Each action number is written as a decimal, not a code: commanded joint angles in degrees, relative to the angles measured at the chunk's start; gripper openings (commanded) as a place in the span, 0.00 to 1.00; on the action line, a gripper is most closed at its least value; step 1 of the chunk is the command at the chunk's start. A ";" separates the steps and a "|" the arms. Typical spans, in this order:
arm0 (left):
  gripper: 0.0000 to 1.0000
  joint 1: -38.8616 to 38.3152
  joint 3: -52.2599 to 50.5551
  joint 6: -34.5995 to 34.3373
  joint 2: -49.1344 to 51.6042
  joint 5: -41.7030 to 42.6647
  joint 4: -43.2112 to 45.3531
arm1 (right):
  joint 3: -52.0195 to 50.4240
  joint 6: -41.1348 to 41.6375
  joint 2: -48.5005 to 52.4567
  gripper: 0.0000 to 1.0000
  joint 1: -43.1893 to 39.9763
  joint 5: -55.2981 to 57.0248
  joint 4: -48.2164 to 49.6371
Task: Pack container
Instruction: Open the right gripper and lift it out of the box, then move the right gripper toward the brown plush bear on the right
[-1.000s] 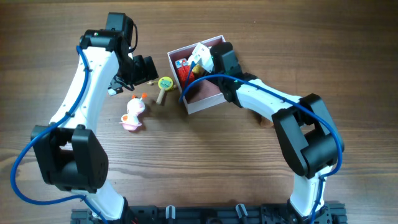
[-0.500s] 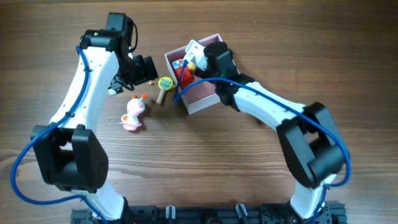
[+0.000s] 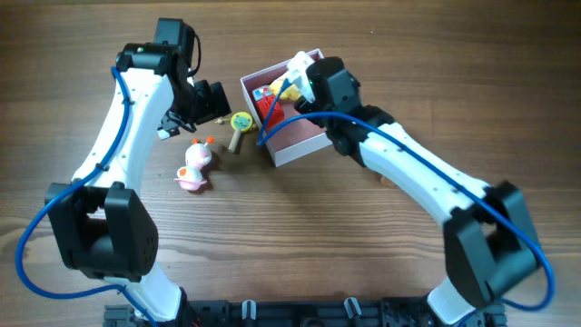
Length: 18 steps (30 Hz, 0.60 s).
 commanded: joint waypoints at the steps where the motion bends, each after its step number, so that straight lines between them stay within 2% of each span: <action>1: 1.00 0.15 -0.35 0.09 -0.61 -0.35 0.02 | 0.76 11.43 -5.01 0.71 0.09 7.91 -4.00; 3: 1.00 0.15 -0.37 0.09 -0.61 -0.35 0.02 | 0.76 14.10 -6.05 0.67 -0.24 9.14 -6.51; 4: 1.00 0.15 -0.37 0.11 -0.59 -0.35 0.02 | 0.76 15.28 -6.12 0.61 -0.50 9.14 -7.56; 5: 1.00 0.15 -0.37 0.11 -0.59 -0.35 0.02 | 0.76 16.39 -6.12 0.45 -0.87 9.09 -8.70; 6: 1.00 0.15 -0.37 0.11 -0.61 -0.35 0.02 | 0.74 17.99 -6.05 0.22 -1.55 8.61 -10.29; 7: 1.00 0.15 -0.35 0.11 -0.61 -0.35 0.02 | 0.74 20.31 -5.99 0.04 -2.36 8.09 -12.02; 13: 1.00 0.15 -0.35 0.11 -0.61 -0.35 0.00 | 0.70 28.48 -5.77 0.04 -8.11 0.39 -15.89; 18: 1.00 0.15 -0.37 0.09 -0.59 -0.35 0.00 | 0.63 28.83 -3.80 0.04 -12.35 -8.79 -15.93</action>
